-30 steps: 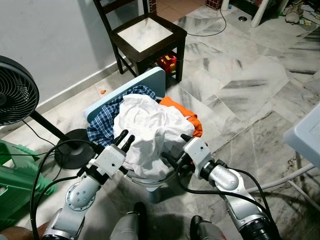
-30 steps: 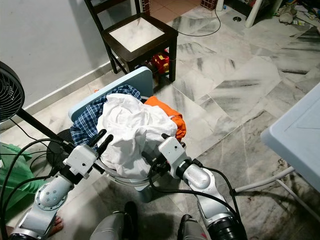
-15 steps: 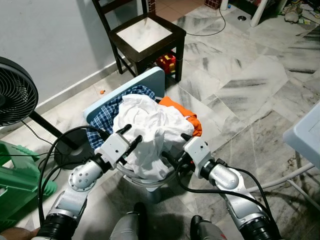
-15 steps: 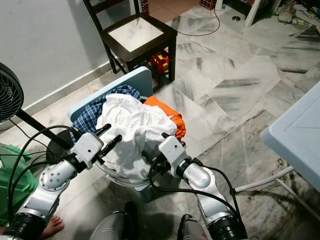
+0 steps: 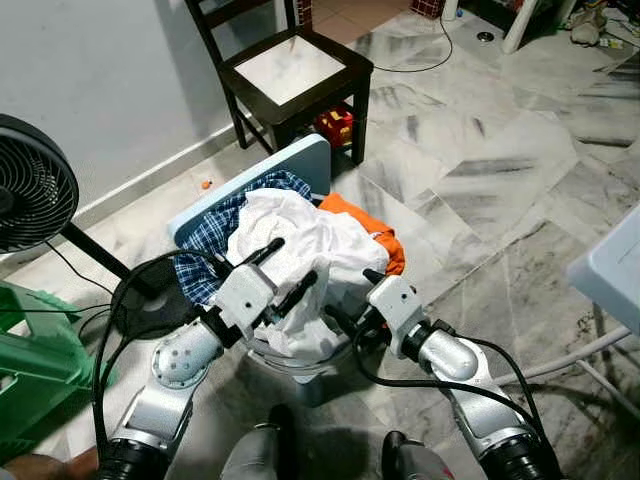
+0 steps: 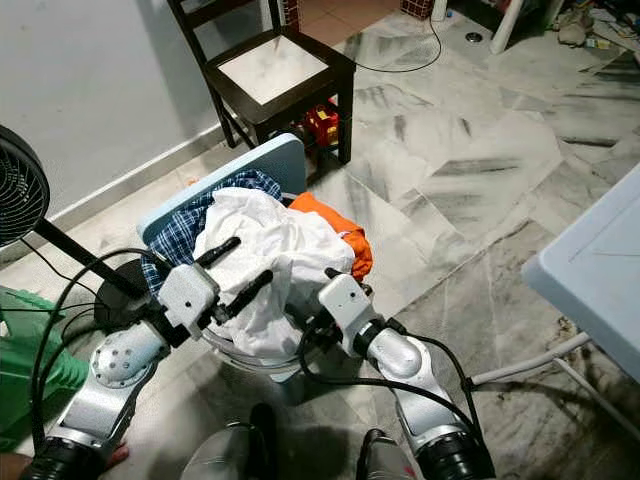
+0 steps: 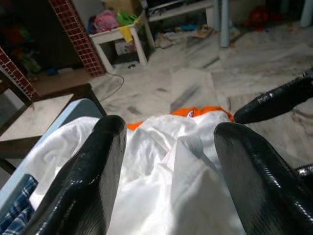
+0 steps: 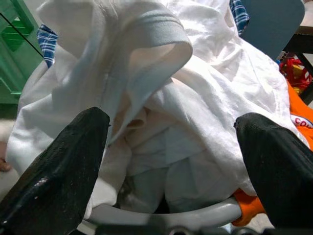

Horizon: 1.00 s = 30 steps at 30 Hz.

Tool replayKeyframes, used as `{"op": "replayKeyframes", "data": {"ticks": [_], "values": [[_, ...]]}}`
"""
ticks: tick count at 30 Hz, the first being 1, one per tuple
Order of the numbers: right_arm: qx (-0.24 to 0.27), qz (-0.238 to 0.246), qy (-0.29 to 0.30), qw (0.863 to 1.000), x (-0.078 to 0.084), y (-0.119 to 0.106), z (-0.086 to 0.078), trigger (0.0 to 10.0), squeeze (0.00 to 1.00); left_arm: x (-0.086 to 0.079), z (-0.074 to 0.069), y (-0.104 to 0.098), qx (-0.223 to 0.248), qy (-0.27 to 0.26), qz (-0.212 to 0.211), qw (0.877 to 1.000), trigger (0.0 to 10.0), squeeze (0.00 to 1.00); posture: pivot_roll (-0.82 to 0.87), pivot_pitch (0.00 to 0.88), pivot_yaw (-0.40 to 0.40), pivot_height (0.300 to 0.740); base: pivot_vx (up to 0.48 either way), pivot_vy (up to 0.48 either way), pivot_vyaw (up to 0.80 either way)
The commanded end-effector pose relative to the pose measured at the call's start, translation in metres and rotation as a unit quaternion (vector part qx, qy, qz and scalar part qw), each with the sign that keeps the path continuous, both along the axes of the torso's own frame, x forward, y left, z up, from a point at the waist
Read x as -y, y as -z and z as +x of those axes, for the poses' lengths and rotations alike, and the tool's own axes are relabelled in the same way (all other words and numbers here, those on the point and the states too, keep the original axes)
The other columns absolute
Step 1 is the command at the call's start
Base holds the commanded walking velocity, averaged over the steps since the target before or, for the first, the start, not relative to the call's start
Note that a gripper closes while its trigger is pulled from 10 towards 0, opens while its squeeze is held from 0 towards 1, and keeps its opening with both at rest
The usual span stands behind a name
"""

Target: Hang hanger

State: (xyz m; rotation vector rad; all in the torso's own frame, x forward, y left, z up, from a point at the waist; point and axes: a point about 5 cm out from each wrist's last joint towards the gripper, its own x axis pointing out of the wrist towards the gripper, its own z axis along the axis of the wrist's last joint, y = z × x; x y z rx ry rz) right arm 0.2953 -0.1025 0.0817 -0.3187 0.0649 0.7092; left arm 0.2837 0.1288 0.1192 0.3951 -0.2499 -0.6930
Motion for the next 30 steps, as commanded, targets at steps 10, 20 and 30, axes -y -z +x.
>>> {"op": "replayKeyframes", "data": {"ticks": [10,20,30], "values": [[-0.036,-0.006,-0.027,0.999,0.004,0.012,-0.011,10.0,0.22,-0.017,-0.014,0.037,-0.113,0.015,0.062,0.992,10.0,1.00,-0.01,0.281,0.094,0.740,0.000,0.000,0.00],[-0.042,-0.017,-0.015,0.999,0.031,0.010,-0.014,10.0,0.00,-0.041,0.011,0.044,-0.131,-0.011,0.101,0.986,10.0,0.00,-0.01,0.280,0.097,0.740,0.000,0.000,0.00],[-0.054,-0.026,-0.024,0.998,0.026,0.020,-0.026,10.0,0.00,-0.029,0.027,0.032,-0.106,0.025,0.107,0.988,10.0,0.00,-0.03,0.279,0.113,0.740,0.000,0.000,0.00]]}}
